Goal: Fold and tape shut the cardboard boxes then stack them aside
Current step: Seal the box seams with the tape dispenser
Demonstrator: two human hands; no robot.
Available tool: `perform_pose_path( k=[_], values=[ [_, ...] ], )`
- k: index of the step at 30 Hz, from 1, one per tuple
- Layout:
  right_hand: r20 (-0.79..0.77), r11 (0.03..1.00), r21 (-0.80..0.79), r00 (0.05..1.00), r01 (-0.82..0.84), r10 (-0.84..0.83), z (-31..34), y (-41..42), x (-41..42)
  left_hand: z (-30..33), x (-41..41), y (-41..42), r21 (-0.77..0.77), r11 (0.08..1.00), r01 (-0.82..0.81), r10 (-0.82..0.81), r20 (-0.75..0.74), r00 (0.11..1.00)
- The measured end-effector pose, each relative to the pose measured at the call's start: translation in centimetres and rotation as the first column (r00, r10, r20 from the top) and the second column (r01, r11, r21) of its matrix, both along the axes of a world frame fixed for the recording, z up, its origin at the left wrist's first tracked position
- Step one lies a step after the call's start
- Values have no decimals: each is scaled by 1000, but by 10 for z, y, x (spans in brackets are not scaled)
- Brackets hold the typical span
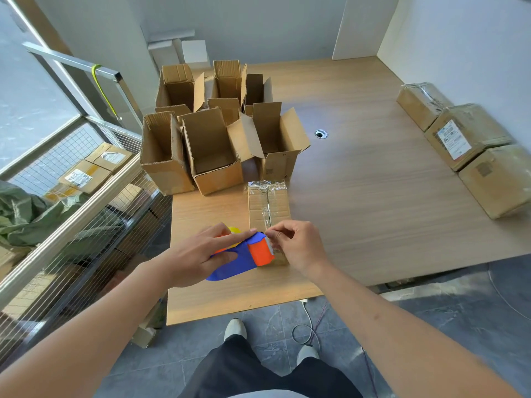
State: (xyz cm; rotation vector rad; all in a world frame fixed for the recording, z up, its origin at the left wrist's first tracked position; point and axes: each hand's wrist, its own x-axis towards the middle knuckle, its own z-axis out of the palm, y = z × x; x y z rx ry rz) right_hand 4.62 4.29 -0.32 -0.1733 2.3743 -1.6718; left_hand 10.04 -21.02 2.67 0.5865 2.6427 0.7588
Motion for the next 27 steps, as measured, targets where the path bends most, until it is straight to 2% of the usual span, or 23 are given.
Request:
perform_pose_path(
  k=[6, 12, 19, 27],
  values=[
    [33, 986, 147, 995, 83, -89, -7, 23, 2, -3, -1, -11, -21, 999, -38, 40, 103, 994],
    [113, 972, 155, 974, 178, -196, -26, 57, -1, -15, 7, -34, -18, 996, -92, 94, 219, 971],
    [176, 951, 192, 945, 240, -274, -53, 52, 1, -32, -9, -22, -114, 991, -66, 92, 238, 967],
    [229, 954, 182, 933, 239, -277, -70, 52, -9, -49, -23, -21, -133, 989, -62, 94, 253, 963]
  ],
)
